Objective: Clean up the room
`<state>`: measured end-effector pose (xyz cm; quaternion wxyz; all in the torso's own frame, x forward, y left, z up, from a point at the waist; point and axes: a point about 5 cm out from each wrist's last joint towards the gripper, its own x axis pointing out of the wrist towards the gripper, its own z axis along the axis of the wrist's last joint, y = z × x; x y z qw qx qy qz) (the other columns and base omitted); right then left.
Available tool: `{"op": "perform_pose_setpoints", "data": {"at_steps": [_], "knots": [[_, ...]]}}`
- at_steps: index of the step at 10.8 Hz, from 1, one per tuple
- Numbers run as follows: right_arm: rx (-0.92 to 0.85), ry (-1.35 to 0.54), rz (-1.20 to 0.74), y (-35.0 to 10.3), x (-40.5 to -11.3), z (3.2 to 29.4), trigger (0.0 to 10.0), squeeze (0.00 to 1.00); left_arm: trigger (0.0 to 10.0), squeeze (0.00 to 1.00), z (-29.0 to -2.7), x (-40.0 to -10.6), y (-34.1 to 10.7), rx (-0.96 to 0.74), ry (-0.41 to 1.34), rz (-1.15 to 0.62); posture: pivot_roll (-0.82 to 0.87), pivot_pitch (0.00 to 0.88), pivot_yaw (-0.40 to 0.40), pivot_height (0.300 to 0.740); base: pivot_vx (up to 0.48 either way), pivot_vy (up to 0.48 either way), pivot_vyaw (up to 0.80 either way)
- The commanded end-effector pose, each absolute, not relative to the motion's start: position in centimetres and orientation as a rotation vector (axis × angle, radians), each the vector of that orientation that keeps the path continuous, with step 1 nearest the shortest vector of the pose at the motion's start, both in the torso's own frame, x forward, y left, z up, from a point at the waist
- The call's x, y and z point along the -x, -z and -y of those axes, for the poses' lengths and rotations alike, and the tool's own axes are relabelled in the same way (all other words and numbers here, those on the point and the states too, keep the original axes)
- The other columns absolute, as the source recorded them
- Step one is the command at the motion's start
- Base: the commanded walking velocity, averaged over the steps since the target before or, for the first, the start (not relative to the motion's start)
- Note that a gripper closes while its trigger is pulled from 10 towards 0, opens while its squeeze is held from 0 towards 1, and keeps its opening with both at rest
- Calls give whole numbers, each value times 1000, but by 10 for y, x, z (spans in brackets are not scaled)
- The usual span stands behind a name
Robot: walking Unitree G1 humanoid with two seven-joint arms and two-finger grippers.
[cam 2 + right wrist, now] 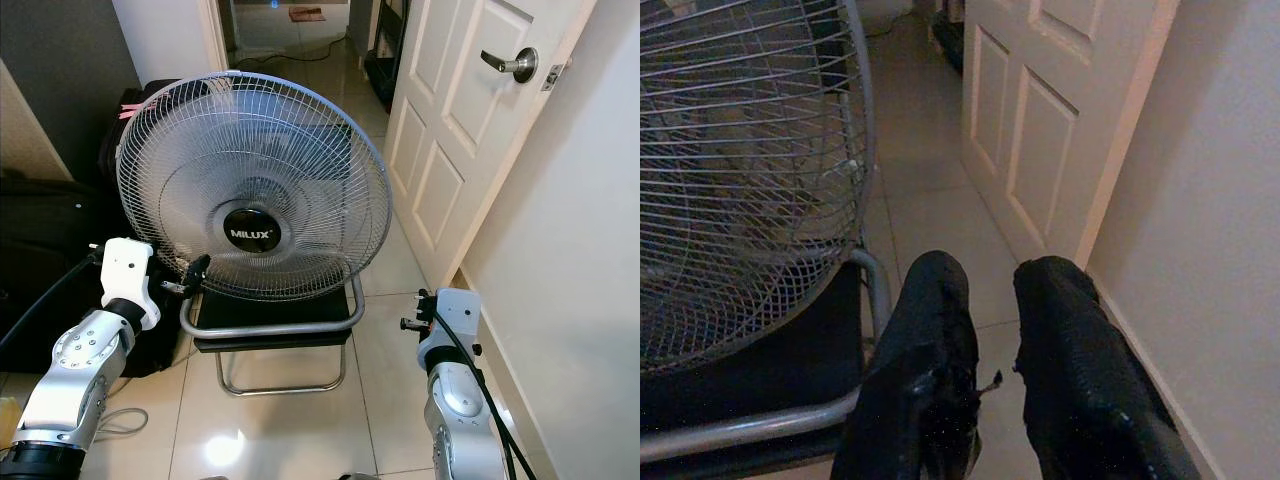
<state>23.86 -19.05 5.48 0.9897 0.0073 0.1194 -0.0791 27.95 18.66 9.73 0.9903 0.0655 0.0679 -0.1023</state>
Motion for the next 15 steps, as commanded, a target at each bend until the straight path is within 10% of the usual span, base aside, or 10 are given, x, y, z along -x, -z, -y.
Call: {"op": "perform_pose_setpoints", "data": {"at_steps": [1,15], "knots": [[-141,-14,-286,-63,-223,197,10000,0,10000,0,-185,-241,-74,-9,84,-303,-35,0,-43,740,0,0,0],[-146,64,-252,-60,-218,213,10000,0,10000,0,-180,-236,-71,-13,139,-307,-18,0,-41,740,0,0,0]]}}
